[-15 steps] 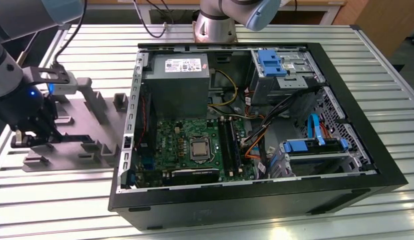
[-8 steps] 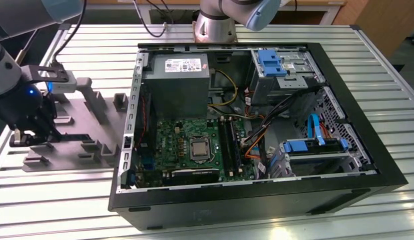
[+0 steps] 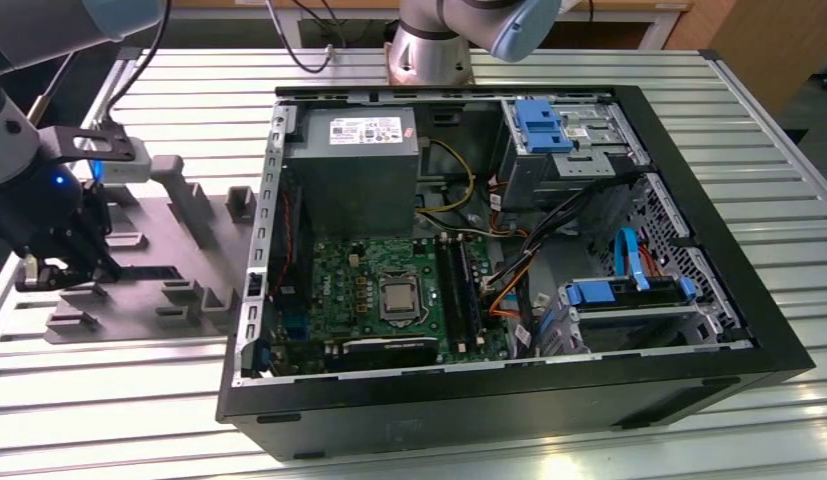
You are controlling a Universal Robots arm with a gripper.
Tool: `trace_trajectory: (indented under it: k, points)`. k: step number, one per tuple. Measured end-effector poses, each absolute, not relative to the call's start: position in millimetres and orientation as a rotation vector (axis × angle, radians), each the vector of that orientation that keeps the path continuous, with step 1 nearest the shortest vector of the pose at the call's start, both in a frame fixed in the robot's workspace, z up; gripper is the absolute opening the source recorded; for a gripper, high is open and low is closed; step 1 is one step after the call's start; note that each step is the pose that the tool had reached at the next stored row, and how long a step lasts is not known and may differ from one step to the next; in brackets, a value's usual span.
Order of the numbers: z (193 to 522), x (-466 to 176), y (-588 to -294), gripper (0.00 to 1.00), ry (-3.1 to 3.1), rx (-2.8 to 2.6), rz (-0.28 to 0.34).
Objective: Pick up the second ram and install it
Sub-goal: 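Pick up the second ram and move it above second insertion slot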
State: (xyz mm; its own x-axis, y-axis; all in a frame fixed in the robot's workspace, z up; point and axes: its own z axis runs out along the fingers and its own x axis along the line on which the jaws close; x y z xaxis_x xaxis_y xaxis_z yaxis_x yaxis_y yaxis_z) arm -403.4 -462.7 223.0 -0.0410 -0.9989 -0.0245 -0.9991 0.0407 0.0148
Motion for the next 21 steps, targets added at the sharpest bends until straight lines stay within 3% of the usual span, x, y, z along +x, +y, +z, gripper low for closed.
trace_trajectory:
  k: [21]
  points:
    - [234.6,-403.4,-462.7,0.14,2.261,-2.17,0.043]
